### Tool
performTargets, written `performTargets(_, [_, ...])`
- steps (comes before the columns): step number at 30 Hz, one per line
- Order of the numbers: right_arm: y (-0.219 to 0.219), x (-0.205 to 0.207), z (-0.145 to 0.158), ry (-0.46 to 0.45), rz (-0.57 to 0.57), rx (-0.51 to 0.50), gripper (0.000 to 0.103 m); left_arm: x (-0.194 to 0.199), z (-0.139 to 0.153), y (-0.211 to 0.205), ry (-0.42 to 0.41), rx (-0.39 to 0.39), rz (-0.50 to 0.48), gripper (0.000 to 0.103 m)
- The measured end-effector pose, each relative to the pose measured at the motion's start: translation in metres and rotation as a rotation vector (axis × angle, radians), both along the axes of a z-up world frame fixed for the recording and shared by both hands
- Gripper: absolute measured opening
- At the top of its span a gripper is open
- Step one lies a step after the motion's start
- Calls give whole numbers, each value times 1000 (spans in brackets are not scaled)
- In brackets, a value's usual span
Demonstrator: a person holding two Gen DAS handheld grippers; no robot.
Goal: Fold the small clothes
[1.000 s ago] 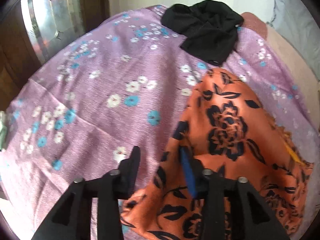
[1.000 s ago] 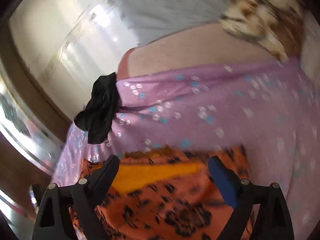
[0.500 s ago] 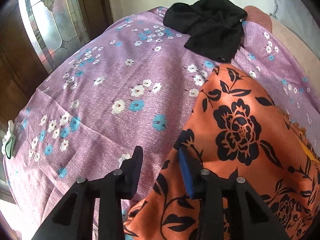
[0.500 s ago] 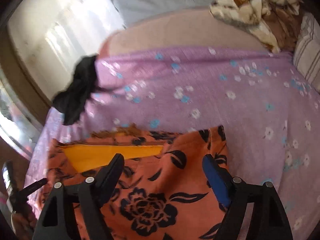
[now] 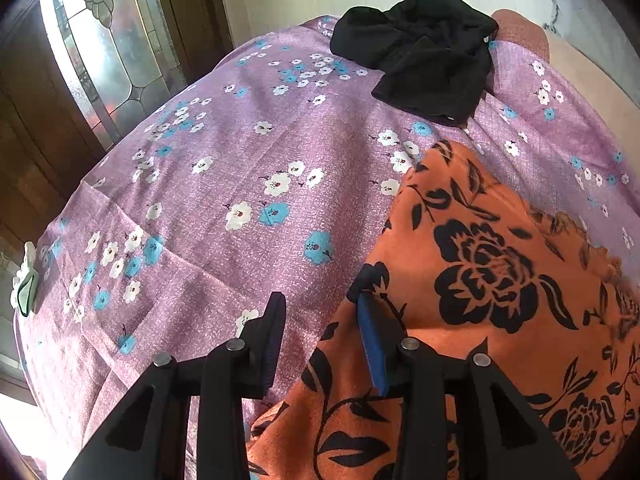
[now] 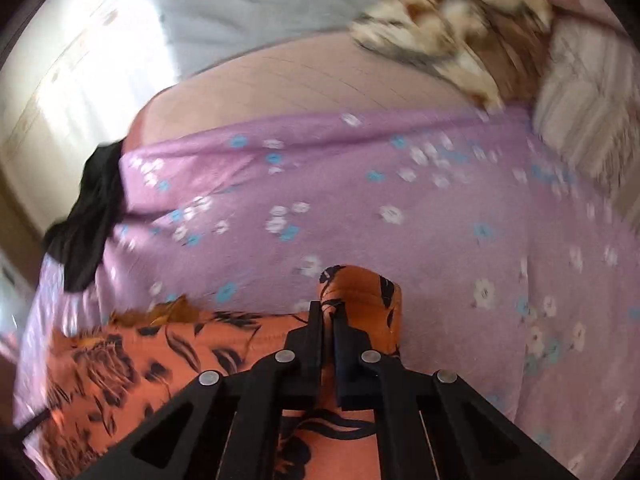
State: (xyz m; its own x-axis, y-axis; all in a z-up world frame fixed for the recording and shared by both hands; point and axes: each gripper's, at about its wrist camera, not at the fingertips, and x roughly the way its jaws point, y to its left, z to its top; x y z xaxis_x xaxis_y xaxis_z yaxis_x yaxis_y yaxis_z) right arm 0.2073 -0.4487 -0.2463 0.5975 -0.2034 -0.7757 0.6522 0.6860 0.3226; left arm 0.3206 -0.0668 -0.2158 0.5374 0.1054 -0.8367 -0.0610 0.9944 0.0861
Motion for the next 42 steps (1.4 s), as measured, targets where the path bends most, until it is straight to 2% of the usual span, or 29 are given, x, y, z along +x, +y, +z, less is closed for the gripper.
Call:
performTargets(1, [-7, -5, -10, -6, -42, 23, 4, -1, 0, 0, -1, 1, 1, 39])
performTargets(2, [-14, -11, -20, -26, -64, 76, 10, -2, 1, 0, -2, 5, 1, 39])
performTargets(4, [-25, -13, -31, -49, -94, 210, 16, -4, 2, 0, -3, 9, -1, 39])
performTargets(5, [-26, -14, -29, -65, -92, 258, 25, -5, 2, 1, -2, 8, -2, 39])
performTargets(7, [-21, -18, -11, -134, -66, 251, 50, -7, 4, 3, -2, 1, 7, 39])
performTargets(8, [-18, -22, -1, -182, -58, 237, 78, -9, 5, 5, -3, -3, 9, 39])
performTargets(9, [-16, -28, 6, -226, -61, 230, 85, -10, 6, 6, -6, -3, 11, 39])
performTargets(11, [-14, -40, 25, -321, -66, 241, 85, -13, 11, 11, -24, 1, 20, 38])
performTargets(13, [-10, -47, 38, -349, -34, 292, 85, -18, 17, 17, -51, -1, 40, 22])
performTargets(14, [-6, -53, 43, -350, -9, 319, 85, -20, 20, 21, -63, -8, 48, 20])
performTargets(17, [17, -71, 54, -363, 54, 397, 85, -29, 28, 40, -81, -46, 91, 15])
performTargets(20, [52, -86, 60, -395, 136, 430, 84, -42, 27, 59, -45, -112, 114, 15])
performTargets(22, [85, -92, 64, -356, 203, 392, 71, -54, 25, 74, -12, -170, 150, 15])
performTargets(24, [120, -90, 66, -281, 272, 326, 47, -67, 20, 92, 25, -230, 204, 21])
performTargets(25, [133, -85, 63, -259, 305, 325, 43, -71, 19, 95, 36, -256, 210, 23])
performTargets(27, [159, -75, 60, -226, 365, 335, 41, -79, 15, 98, 52, -282, 195, 28])
performTargets(29, [182, -66, 60, -186, 407, 298, 41, -95, 9, 94, 72, -306, 160, 41])
performTargets(30, [192, -62, 60, -167, 421, 278, 41, -100, 6, 92, 91, -342, 137, 50])
performTargets(31, [201, -58, 58, -154, 429, 267, 41, -103, 4, 89, 109, -382, 116, 53])
performTargets(33, [209, -50, 50, -135, 442, 290, 41, -105, -5, 82, 165, -487, 61, 53])
performTargets(35, [219, -44, 43, -102, 448, 267, 41, -101, -14, 76, 214, -570, 27, 57])
performTargets(37, [227, -35, 29, -43, 458, 223, 41, -96, -15, 71, 197, -588, 17, 61])
performTargets(39, [230, -25, 10, 51, 467, 261, 41, -88, -15, 65, 182, -622, 3, 59])
performTargets(41, [227, -23, 2, 47, 471, 276, 41, -80, -16, 57, 171, -631, -1, 57])
performTargets(42, [226, -22, 3, 53, 479, 281, 41, -75, -16, 55, 164, -609, -1, 50])
